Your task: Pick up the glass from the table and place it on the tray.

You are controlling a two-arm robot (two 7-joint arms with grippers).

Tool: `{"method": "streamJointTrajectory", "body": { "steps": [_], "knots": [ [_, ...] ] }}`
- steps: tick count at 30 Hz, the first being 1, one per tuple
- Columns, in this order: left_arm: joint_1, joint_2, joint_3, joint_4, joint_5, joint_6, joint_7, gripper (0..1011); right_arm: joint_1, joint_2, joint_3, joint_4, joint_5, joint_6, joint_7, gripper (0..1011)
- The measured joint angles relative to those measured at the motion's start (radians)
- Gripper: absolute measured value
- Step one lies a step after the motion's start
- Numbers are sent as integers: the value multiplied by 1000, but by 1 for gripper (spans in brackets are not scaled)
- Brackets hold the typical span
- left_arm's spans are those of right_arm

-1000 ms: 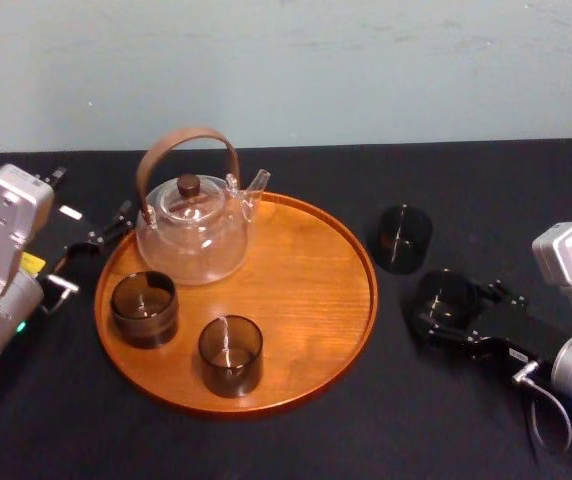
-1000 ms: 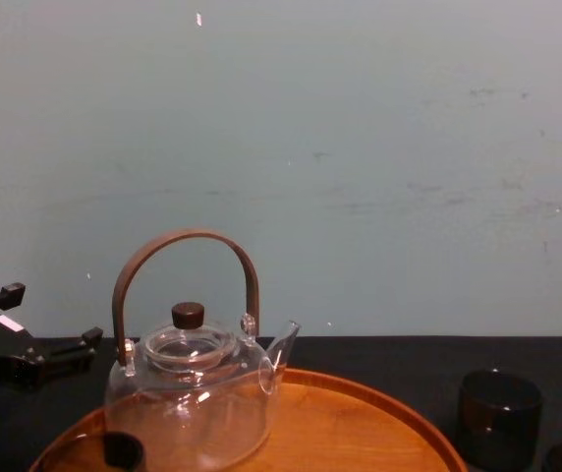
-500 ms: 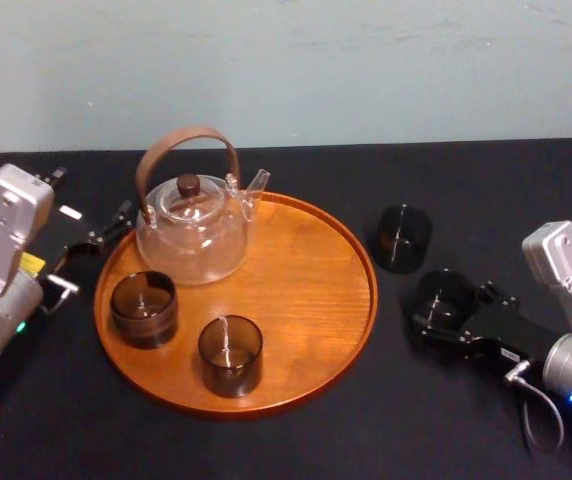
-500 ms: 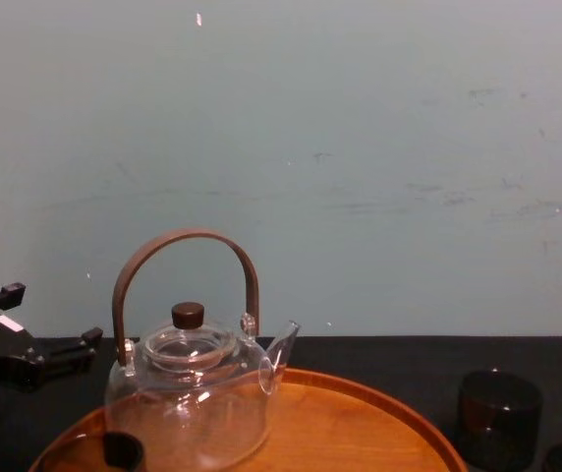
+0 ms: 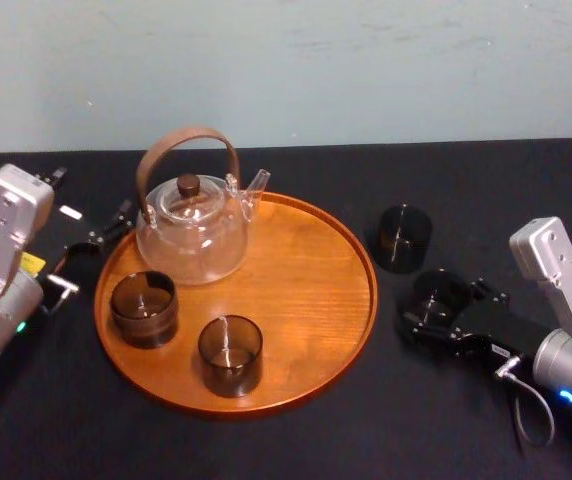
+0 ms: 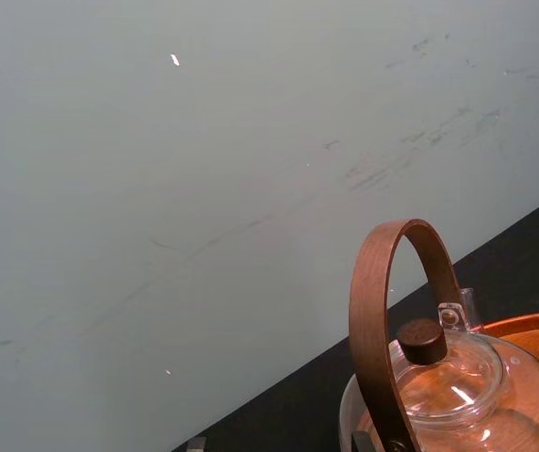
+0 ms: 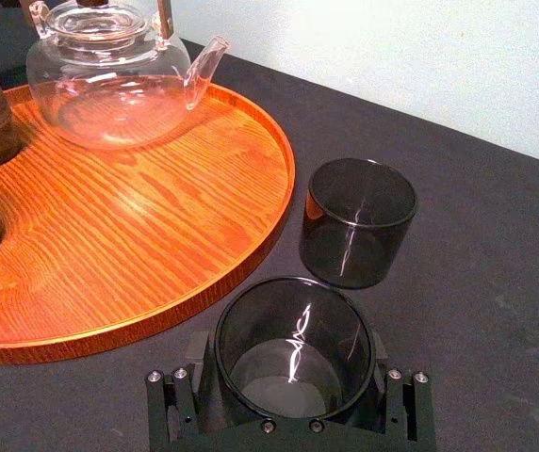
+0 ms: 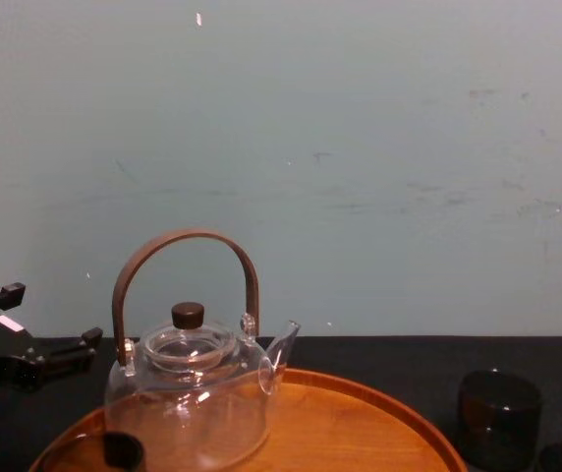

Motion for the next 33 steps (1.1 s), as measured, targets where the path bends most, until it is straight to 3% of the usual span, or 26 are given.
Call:
{"method": "streamJointTrajectory", "body": {
  "steps": [13,18,33],
  "knots": [
    [0,0,0,0,0,0,0,1001,4,-3,-4,-1,-9,2,-6,1002],
    [0,0,0,0,0,0,0,1001,3,-2,-4,-2,-8,2,-5,908],
    [0,0,0,0,0,0,0,1001,0,1,-1,-7,6,-2,9,907]
  ]
}}
